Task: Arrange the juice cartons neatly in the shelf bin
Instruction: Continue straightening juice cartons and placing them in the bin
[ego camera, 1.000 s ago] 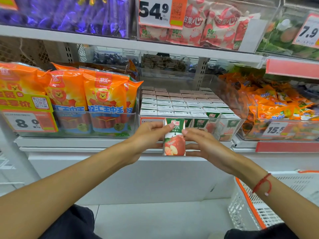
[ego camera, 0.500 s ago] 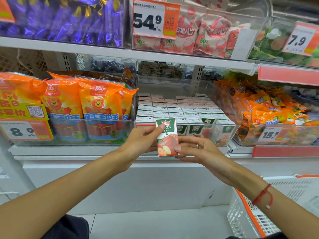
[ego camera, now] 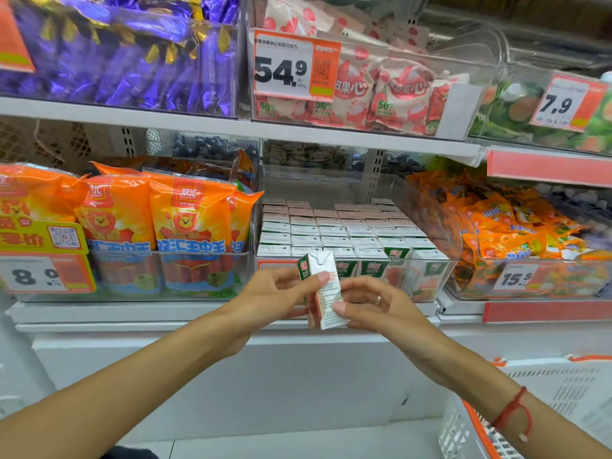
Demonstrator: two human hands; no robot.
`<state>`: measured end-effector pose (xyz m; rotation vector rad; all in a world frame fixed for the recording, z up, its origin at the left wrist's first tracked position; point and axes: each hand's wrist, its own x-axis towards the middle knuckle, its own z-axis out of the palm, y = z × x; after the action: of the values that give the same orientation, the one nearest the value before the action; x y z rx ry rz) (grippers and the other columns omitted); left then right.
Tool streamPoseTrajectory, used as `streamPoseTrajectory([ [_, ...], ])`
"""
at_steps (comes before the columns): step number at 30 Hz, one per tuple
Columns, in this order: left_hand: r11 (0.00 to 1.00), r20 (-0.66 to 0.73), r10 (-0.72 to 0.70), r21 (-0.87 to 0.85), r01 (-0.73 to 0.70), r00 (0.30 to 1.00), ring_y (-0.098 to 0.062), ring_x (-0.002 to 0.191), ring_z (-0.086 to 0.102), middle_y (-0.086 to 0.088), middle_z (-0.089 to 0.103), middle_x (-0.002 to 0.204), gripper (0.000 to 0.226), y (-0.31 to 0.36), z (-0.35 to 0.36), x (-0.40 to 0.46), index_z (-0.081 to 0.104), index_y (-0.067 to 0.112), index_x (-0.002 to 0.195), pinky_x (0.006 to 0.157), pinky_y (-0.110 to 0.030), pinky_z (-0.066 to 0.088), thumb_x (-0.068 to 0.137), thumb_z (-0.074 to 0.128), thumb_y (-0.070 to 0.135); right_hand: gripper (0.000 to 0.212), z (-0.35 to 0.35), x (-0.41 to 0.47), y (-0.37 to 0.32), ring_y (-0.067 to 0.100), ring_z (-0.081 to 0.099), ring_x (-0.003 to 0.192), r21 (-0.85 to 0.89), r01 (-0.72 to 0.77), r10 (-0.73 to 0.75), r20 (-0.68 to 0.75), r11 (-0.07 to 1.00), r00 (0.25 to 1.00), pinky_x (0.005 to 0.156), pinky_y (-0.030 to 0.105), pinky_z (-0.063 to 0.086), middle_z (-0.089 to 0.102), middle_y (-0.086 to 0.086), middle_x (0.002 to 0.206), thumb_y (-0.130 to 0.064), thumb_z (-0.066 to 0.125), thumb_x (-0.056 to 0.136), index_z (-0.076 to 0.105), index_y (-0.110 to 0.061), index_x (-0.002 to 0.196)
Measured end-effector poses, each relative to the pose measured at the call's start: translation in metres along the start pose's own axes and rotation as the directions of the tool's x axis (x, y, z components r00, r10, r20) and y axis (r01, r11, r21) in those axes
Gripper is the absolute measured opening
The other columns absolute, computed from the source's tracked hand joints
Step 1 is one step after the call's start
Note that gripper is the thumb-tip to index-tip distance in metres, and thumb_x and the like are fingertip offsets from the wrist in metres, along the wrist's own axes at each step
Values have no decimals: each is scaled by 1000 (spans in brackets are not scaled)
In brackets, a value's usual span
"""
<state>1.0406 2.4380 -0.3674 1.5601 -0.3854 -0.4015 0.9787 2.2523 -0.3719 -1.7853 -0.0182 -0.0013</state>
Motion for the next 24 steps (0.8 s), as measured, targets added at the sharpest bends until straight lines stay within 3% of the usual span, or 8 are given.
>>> streamPoseTrajectory([
  [3,996,36,0,-92,3,999,-7,97,71,7,75,104,25,4,0,0,66,27,112,82,-17,56,88,65,37,52,-2,1,-3,11,68,106,82,-61,53,89,995,995,92,25,54,71,-3,115,-30,76,70,63,-25,120],
  [7,995,88,24,-94,-16,996,-6,99,70,8,74,107,28,4,0,-1,62,30,116,80,-15,55,90,62,39,52,1,-2,-8,9,66,109,57,-48,38,164,997,986,92,24,54,72,-7,114,-27,78,74,61,-26,123],
  [13,992,136,37,-125,-20,990,-7,99,70,8,75,106,31,5,-4,-2,62,32,112,72,-13,54,82,63,43,50,5,-3,-6,10,70,99,21,-8,7,29,1000,1000,93,31,53,74,-8,106,-33,82,64,66,-32,112],
  [17,997,128,33,-67,-24,991,-6,100,70,10,74,107,40,4,-5,-1,61,31,120,80,-18,56,83,62,47,60,8,-5,-5,9,71,95,6,-3,3,-20,1000,1000,87,26,55,74,-8,104,-41,86,58,65,-30,113],
  [19,998,53,59,-31,-58,997,-3,94,71,15,75,100,29,3,-4,1,65,35,110,79,-19,57,83,63,46,58,9,-5,-5,4,69,91,-61,51,-57,-94,997,994,78,19,55,74,-12,98,-38,85,60,64,-31,113],
  [21,993,-42,110,-29,-111,993,0,83,71,20,75,87,10,1,-1,3,67,36,93,67,-15,56,83,68,41,55,11,-4,-3,2,68,88,-163,107,-138,-190,981,972,78,19,55,73,-15,94,-31,88,64,63,-32,113],
  [24,984,-98,171,-27,-174,980,1,76,71,23,73,78,8,-2,7,3,67,36,85,58,-12,52,82,74,34,58,17,-2,-1,0,65,85,-329,120,-216,-272,937,938,77,19,54,70,-14,94,-34,89,62,61,-34,112],
])
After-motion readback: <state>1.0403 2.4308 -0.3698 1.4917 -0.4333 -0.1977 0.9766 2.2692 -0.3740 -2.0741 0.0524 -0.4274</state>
